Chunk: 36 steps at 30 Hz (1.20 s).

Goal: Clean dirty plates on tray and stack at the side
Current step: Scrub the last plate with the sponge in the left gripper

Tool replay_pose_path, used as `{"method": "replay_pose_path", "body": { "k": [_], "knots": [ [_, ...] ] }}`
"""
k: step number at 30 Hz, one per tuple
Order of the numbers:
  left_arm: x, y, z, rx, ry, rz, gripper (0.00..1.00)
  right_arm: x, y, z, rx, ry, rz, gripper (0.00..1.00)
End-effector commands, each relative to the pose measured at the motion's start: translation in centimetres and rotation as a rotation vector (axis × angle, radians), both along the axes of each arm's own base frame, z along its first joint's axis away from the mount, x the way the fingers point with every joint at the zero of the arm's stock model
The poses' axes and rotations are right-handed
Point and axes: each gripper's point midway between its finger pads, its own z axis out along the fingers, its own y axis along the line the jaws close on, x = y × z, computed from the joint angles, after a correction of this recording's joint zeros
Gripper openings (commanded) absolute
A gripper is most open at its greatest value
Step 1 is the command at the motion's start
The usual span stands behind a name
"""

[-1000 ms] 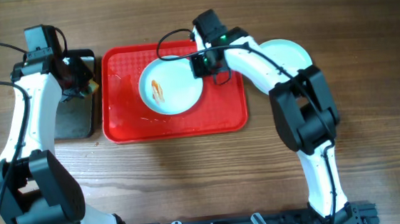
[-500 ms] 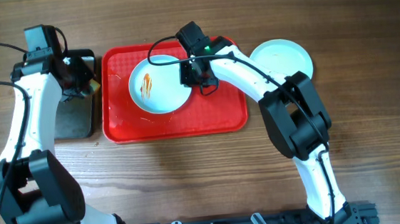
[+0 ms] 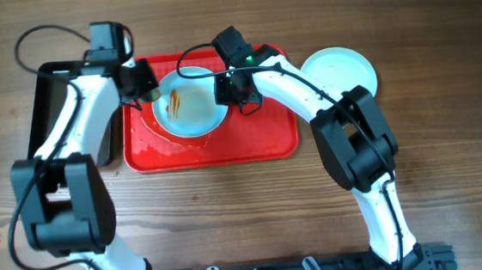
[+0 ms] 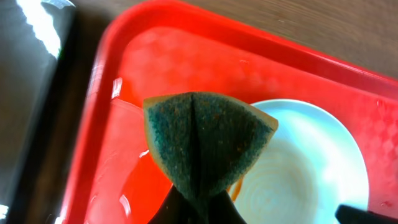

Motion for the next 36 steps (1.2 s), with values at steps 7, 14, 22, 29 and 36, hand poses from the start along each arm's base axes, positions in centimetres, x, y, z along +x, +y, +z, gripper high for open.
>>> {"method": "replay_pose_path", "body": {
  "k": [7, 14, 22, 29, 36],
  "knots": [
    [1.8, -6.2, -3.9, 0.086, -0.053, -0.342, 0.04, -0.5, 0.3, -1.6, -0.012, 0.025, 0.014, 0.05],
    [1.3, -6.0, -8.1, 0.092, 0.026, -0.349, 0.04, -0.4, 0.4, -1.6, -0.009, 0.020, 0.017, 0.04],
    [-6.9, -2.8, -10.8, 0.193, 0.402, -0.337, 0.04, -0.4, 0.5, -1.5, -0.004, 0.019, 0.018, 0.04],
    [-11.5, -8.7, -9.6, -0.168, 0.495, -0.585, 0.04, -0.3, 0.7, -1.4, 0.009, 0.017, 0.022, 0.05],
    [-9.7, -6.8, -10.4, -0.018, 0.437, -0.618, 0.04, -0.3, 0.7, -1.4, 0.010, 0.017, 0.022, 0.05]
  ]
}}
